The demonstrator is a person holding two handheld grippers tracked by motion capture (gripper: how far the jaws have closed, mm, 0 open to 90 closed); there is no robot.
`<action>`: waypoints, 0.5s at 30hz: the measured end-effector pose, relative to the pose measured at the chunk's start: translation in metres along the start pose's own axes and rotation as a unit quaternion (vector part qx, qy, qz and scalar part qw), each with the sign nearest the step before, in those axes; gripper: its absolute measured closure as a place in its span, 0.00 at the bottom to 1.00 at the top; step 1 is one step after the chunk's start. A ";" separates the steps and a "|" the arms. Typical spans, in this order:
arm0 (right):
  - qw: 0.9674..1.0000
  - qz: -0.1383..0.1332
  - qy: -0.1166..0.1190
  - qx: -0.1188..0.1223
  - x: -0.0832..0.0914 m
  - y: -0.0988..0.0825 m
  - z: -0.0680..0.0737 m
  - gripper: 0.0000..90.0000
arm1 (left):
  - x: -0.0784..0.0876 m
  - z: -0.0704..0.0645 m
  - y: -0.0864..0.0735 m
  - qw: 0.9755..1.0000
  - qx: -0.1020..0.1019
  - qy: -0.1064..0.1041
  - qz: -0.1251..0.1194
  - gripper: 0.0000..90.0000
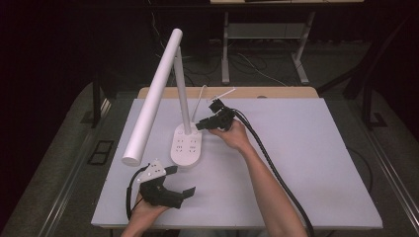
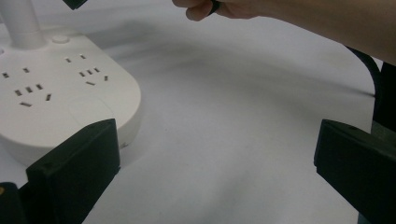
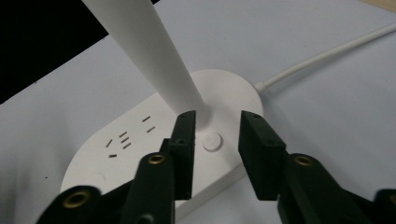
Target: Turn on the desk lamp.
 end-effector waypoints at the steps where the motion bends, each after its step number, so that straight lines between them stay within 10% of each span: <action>1: 1.000 0.000 0.002 -0.003 -0.001 0.000 0.000 0.82 | 0.000 0.001 0.000 1.000 0.002 0.001 -0.001 0.00; 15: 1.000 0.003 0.009 -0.016 -0.021 -0.007 -0.001 1.00 | 0.000 0.001 0.000 1.000 0.001 0.000 0.000 0.00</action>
Point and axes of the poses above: each handheld gripper's, and its own axes: x roughly backward along the jaws, y roughly out of its top, z roughly to its left, the point moved 5 cm from there along -x, roughly forward along the jaws, and after that the axes turned 2 degrees about x, right-handed, at the moved point
